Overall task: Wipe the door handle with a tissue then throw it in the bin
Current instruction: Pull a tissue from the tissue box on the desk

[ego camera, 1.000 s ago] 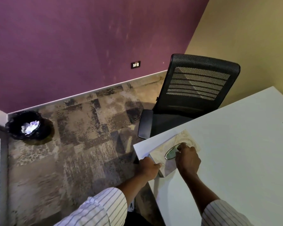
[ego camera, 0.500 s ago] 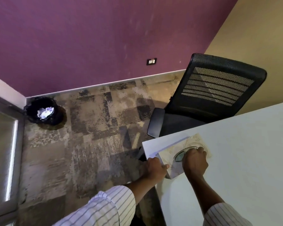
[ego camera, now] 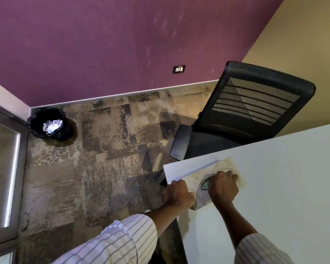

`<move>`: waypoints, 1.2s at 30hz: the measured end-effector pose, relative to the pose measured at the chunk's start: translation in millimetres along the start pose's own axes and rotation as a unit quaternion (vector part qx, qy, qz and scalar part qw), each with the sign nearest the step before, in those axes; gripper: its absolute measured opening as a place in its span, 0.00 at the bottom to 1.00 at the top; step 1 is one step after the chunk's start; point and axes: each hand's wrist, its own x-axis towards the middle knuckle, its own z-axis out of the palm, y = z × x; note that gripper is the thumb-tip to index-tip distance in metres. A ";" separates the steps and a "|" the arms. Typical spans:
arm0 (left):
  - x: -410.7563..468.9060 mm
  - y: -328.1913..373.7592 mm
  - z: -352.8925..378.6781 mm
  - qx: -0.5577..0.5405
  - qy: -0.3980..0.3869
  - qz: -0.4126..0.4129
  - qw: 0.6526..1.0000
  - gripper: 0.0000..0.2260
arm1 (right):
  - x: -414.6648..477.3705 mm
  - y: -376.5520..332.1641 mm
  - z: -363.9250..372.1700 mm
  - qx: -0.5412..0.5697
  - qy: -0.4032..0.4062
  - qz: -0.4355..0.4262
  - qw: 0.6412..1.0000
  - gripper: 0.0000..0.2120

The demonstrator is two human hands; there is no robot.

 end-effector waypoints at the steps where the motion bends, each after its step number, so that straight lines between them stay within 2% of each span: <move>1: 0.8 0.3 -1.0 -0.005 -0.001 -0.002 1.000 0.24 | 0.2 1.4 1.8 0.000 0.007 -0.002 1.000 0.12; 7: 2.2 -0.2 -7.8 -0.010 0.006 -0.009 1.000 0.27 | -1.4 12.9 5.6 0.083 0.037 -0.010 0.996 0.12; 13: 7.5 -3.3 -1.2 -0.034 0.013 -0.021 0.999 0.27 | -13.1 21.1 1.6 0.185 0.017 0.024 0.982 0.11; 17: 31.7 -16.7 24.0 -0.046 0.013 -0.034 0.998 0.29 | -24.9 25.7 -24.3 0.258 0.073 -0.011 0.963 0.08; 19: 46.3 -24.3 40.4 -0.056 0.009 -0.034 0.998 0.29 | -29.8 23.0 -41.2 0.331 0.078 -0.036 0.940 0.07; 22: 21.9 -17.0 12.0 -0.066 -0.010 -0.018 0.998 0.31 | -36.3 10.3 -69.8 0.490 -0.010 -0.050 0.870 0.10; 24: -8.1 -7.7 -25.7 -0.065 -0.015 -0.017 0.998 0.26 | -43.1 -1.4 -87.3 0.563 -0.095 -0.063 0.818 0.08; 27: -29.7 -18.3 -62.6 -0.140 -0.037 -0.027 0.989 0.15 | -51.4 -22.9 -98.7 0.596 -0.175 -0.109 0.776 0.11; 30: -44.6 -43.8 -93.8 -0.308 -0.039 -0.069 0.948 0.13 | -57.3 -53.6 -96.6 0.615 -0.238 -0.140 0.739 0.15; 33: -66.9 -65.4 -136.2 -0.498 -0.014 -0.111 0.860 0.21 | -72.0 -95.4 -97.8 0.638 -0.307 -0.159 0.688 0.18; 36: -95.0 -94.3 -179.0 -0.611 0.031 -0.114 0.783 0.25 | -94.9 -140.4 -96.4 0.641 -0.373 -0.169 0.649 0.17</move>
